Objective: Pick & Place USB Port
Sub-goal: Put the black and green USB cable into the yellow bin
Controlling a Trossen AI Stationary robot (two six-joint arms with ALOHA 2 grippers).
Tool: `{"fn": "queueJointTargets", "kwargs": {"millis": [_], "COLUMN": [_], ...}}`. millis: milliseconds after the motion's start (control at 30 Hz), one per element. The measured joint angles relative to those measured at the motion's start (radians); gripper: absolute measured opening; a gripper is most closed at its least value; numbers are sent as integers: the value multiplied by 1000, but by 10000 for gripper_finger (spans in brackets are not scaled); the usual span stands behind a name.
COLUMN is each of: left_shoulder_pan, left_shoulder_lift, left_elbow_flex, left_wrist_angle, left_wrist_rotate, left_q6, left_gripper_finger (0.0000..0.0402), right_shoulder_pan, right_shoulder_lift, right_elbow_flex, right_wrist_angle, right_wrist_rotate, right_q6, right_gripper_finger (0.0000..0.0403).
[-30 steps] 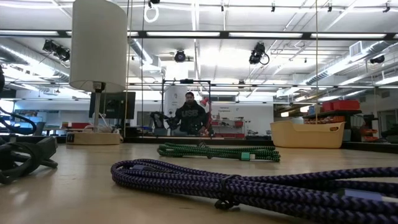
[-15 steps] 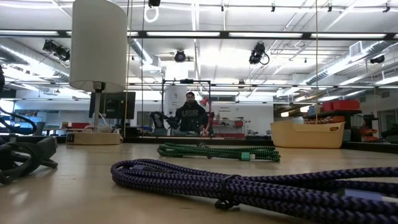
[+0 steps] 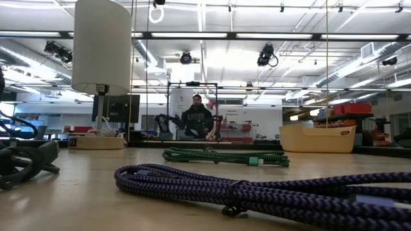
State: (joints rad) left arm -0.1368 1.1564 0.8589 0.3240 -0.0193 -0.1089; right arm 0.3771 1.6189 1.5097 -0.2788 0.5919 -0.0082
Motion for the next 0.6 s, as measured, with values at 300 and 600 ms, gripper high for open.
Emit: {"fn": "queueJointTargets", "kwargs": {"millis": [300, 600], "left_shoulder_pan": [0, 0], "left_shoulder_lift": [0, -1], "left_elbow_flex": [0, 1], "left_wrist_angle": [-7, -11], "left_wrist_rotate": [-2, -3], "left_q6": [0, -2], "left_gripper_finger": [19, 19], "right_shoulder_pan": [-8, -36], "right_shoulder_lift": [-30, -30], "right_elbow_flex": [0, 0], "right_wrist_angle": [78, 162], "right_wrist_rotate": [48, 75], "right_q6": [-47, -100], "right_gripper_finger": [205, 178]}}
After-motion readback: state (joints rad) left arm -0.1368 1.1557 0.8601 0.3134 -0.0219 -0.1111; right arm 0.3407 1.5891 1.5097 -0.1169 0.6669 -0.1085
